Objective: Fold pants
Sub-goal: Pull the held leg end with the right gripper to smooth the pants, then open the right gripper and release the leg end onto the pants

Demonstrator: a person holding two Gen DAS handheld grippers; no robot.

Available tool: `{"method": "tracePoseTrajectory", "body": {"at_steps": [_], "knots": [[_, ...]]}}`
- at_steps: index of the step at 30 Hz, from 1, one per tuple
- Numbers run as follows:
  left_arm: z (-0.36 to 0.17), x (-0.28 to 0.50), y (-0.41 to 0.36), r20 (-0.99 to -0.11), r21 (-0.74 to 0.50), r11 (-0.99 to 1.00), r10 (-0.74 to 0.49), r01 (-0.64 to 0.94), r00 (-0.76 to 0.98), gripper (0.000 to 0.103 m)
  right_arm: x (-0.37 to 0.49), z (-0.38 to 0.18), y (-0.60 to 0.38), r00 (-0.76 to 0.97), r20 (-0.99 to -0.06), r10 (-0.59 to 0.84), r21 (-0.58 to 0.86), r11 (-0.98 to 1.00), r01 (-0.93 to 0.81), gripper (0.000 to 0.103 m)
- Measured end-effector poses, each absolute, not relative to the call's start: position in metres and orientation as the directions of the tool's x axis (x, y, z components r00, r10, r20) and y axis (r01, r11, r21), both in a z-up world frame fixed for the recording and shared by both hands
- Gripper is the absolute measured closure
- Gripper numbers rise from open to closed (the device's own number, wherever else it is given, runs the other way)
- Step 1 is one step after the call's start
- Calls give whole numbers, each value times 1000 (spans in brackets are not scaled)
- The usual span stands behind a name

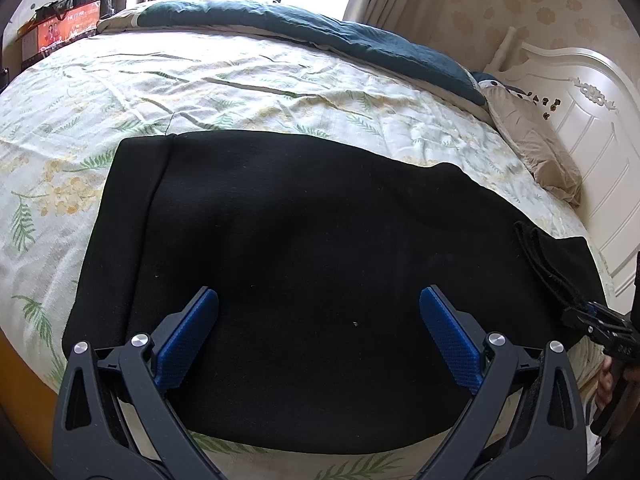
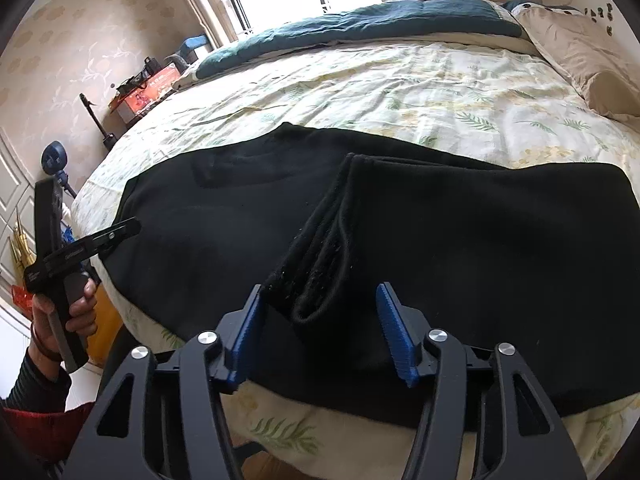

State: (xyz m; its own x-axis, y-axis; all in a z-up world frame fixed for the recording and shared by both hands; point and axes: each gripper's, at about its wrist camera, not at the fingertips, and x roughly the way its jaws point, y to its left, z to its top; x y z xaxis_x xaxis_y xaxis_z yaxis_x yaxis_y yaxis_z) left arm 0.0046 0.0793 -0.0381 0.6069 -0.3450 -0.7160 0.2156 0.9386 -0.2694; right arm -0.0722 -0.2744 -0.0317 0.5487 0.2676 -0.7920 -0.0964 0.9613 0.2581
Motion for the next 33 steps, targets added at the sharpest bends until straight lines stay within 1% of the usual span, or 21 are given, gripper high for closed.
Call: {"method": "tracePoseTrajectory", "body": {"at_steps": [7, 10, 11, 12, 13, 16, 18, 20, 22, 24, 26, 27, 28, 29, 32, 33], "knots": [[-39, 6, 78, -721, -253, 942, -336, 221, 607, 3, -91, -24, -271, 542, -794, 274, 247, 961, -123, 43], [-40, 6, 77, -724, -238, 944, -330, 229, 606, 3, -101, -7, -286, 556, -763, 330, 319, 940, -120, 43], [-40, 6, 77, -724, -236, 944, -330, 232, 606, 3, -104, 1, -298, 575, -742, 346, 351, 930, -107, 43], [-40, 6, 78, -724, -236, 943, -331, 233, 605, 3, -106, 11, -316, 607, -713, 351, 386, 919, -78, 40], [-40, 6, 78, -724, -237, 943, -331, 232, 606, 3, -109, 21, -339, 647, -683, 340, 414, 909, -41, 34], [-41, 6, 78, -724, -239, 944, -330, 229, 606, 3, -112, 34, -410, 734, -639, 229, 452, 884, 118, 32], [-41, 7, 79, -722, -240, 944, -329, 225, 608, 3, -105, 23, -465, 751, -641, 157, 486, 840, 239, 32], [-41, 7, 77, -723, -234, 946, -323, 222, 611, 3, -93, 1, -501, 714, -688, 130, 499, 799, 336, 32], [-41, 7, 76, -724, -225, 949, -314, 220, 614, 3, -80, -24, -523, 692, -695, 193, 562, 746, 357, 33], [-41, 7, 74, -727, -212, 952, -306, 222, 615, 3, -67, -41, -532, 687, -662, 301, 649, 689, 323, 33], [-41, 7, 73, -731, -201, 954, -299, 224, 613, 3, -55, -57, -538, 680, -640, 358, 697, 643, 318, 48], [-41, 8, 73, -733, -200, 954, -297, 223, 612, 3, -50, -62, -537, 673, -640, 371, 700, 642, 313, 70], [-41, 8, 73, -734, -202, 954, -297, 222, 611, 3, -48, -67, -537, 663, -654, 363, 686, 654, 319, 75], [-41, 9, 73, -735, -204, 954, -298, 221, 609, 3, -48, -73, -539, 660, -657, 365, 686, 652, 322, 76], [-41, 9, 73, -736, -199, 954, -295, 223, 609, 3, -52, -75, -543, 678, -626, 386, 720, 621, 310, 77], [-41, 9, 73, -737, -197, 955, -294, 223, 609, 3, -55, -73, -542, 684, -614, 395, 730, 614, 301, 74]]}}
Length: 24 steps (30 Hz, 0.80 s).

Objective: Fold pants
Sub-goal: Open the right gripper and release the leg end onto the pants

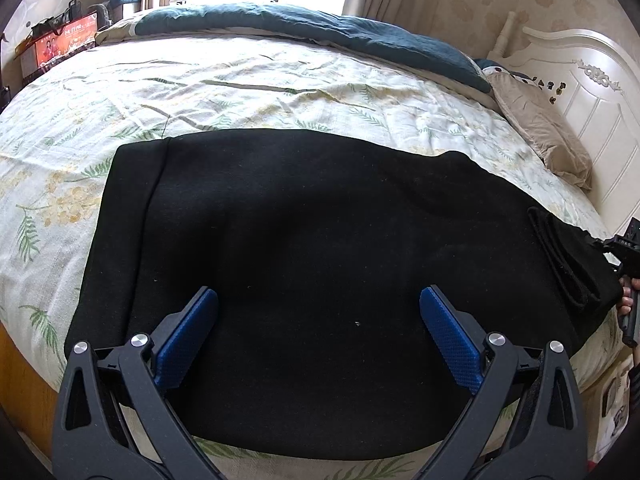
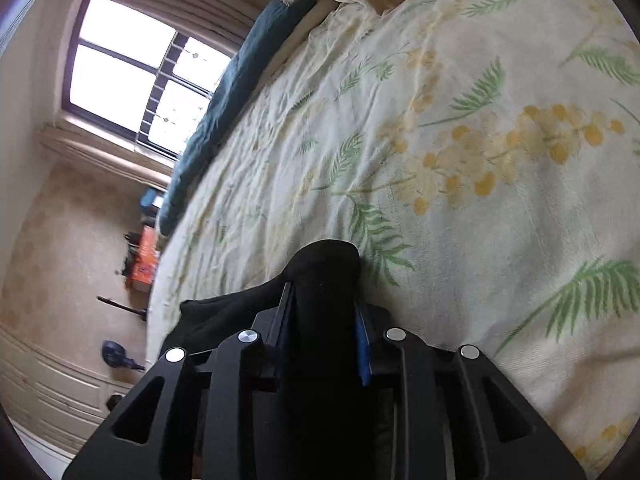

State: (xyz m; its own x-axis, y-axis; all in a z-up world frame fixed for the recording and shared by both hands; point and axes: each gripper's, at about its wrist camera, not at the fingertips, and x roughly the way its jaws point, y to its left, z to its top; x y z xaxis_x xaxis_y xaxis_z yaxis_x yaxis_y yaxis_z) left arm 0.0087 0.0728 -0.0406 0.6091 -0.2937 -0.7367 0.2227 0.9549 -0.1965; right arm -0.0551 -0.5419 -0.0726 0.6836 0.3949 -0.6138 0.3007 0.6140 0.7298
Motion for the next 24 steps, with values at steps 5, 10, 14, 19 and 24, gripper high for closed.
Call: {"method": "tracePoseTrajectory", "body": {"at_steps": [5, 10, 14, 19, 24], "knots": [[-41, 9, 73, -736, -199, 954, -296, 224, 609, 3, -94, -66, -535, 713, -566, 413, 760, 597, 258, 60], [-42, 8, 71, -732, -191, 955, -293, 227, 616, 3, -147, -69, -516, 737, -591, 328, 704, 655, 274, 74], [-42, 8, 71, -731, -189, 955, -292, 229, 617, 3, -151, -68, -513, 751, -592, 292, 686, 672, 279, 72], [-40, 8, 73, -733, -203, 952, -303, 229, 609, 3, -169, -20, -501, 840, -534, 98, 643, 692, 328, 58], [-40, 7, 72, -734, -191, 955, -292, 227, 612, 3, -143, -11, -442, 841, -366, 398, 794, 605, 59, 46]]}}
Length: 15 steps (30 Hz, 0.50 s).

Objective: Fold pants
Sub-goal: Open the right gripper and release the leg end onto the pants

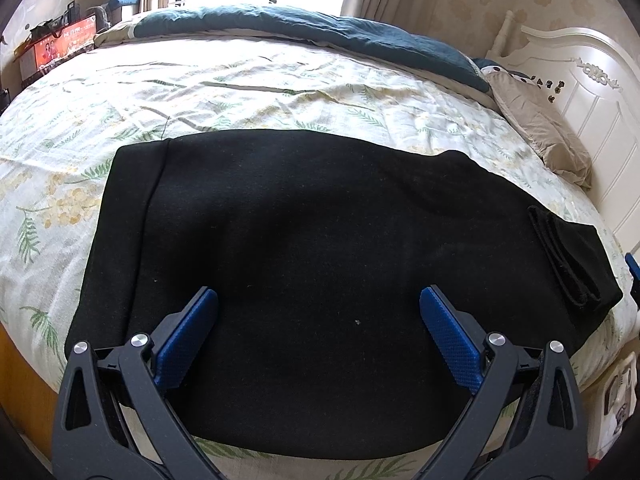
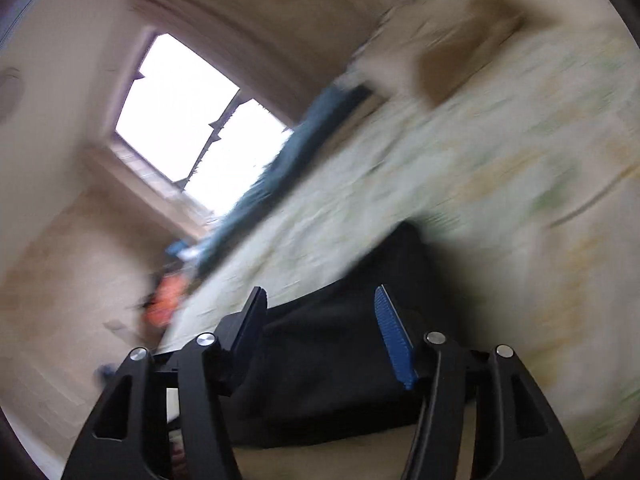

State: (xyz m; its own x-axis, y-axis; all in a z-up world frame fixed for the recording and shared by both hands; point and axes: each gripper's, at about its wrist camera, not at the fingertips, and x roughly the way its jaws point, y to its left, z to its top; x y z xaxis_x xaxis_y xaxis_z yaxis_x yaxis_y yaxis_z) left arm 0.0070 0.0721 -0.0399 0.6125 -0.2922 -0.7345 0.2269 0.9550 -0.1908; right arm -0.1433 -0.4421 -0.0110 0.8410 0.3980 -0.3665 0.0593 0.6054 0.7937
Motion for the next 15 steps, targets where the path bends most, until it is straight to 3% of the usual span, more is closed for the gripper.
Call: {"method": "tracePoseTrajectory", "body": {"at_steps": [2, 5, 9, 15], "knots": [[-39, 7, 73, -734, -195, 955, -294, 225, 612, 3, -126, -26, -421, 796, -341, 501, 835, 549, 13, 46], [-39, 7, 74, -732, -206, 952, -302, 224, 611, 3, -103, -57, -389, 703, -391, 594, 842, 539, 13, 46], [-40, 7, 73, -731, -201, 953, -300, 226, 614, 3, -102, -66, -373, 707, -437, 556, 782, 623, -7, 46], [-38, 7, 75, -729, -220, 948, -315, 228, 607, 3, -104, -69, -377, 730, -402, 552, 795, 606, -21, 46]]}}
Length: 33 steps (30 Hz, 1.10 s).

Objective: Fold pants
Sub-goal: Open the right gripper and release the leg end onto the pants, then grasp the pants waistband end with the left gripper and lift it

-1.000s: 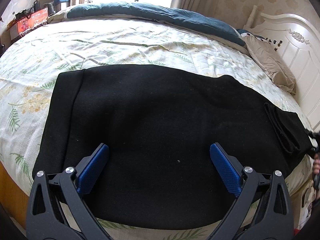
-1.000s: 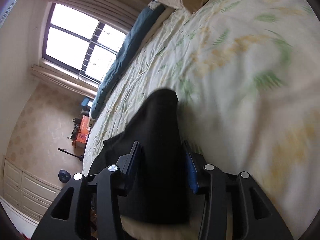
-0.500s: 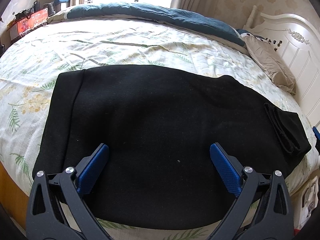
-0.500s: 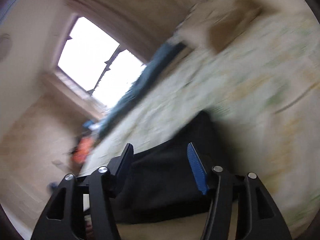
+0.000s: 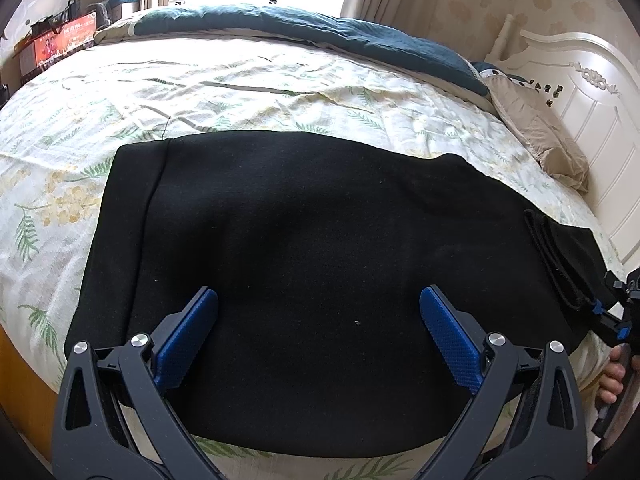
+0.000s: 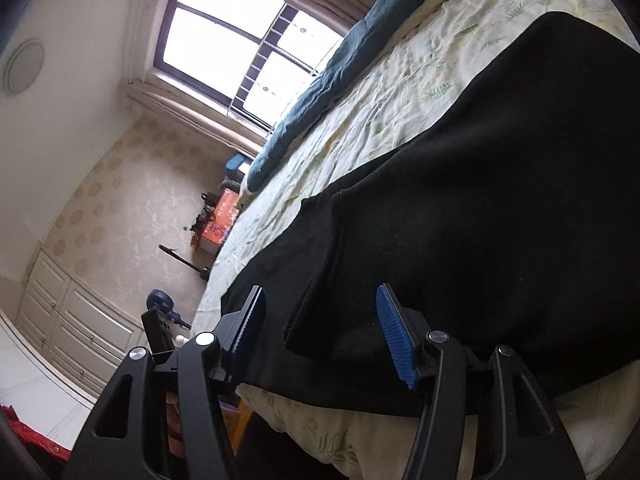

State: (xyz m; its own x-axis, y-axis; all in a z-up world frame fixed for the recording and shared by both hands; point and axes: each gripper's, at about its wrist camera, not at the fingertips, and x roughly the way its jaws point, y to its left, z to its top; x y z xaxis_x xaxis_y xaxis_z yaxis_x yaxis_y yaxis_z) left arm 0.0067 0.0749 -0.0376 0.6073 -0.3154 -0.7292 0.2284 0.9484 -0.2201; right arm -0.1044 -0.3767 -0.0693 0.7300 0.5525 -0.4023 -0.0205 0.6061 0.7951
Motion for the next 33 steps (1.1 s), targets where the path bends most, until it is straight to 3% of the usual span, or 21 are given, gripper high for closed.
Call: {"method": "tracePoseTrajectory", "body": {"at_steps": [11, 18, 27, 28, 29, 33], "knots": [[-3, 8, 143, -688, -382, 907, -408, 178, 600, 3, -102, -70, -370, 733, -408, 544, 790, 613, -15, 46], [-34, 49, 209, -710, -535, 840, -507, 93, 488, 3, -103, -70, -370, 738, -407, 539, 786, 617, -17, 44], [-42, 70, 204, -683, -562, 809, -571, 171, 456, 5, -102, -66, -364, 743, -406, 532, 781, 625, -21, 36], [-42, 70, 203, -683, -563, 809, -571, 169, 455, 15, -102, -66, -363, 744, -405, 531, 780, 625, -22, 35], [-42, 71, 201, -683, -570, 803, -581, 174, 443, 35, -102, -66, -363, 746, -403, 530, 780, 626, -23, 35], [-50, 75, 194, -676, -614, 772, -623, 166, 394, 65, -102, -65, -362, 748, -404, 526, 774, 632, -27, 32]]}}
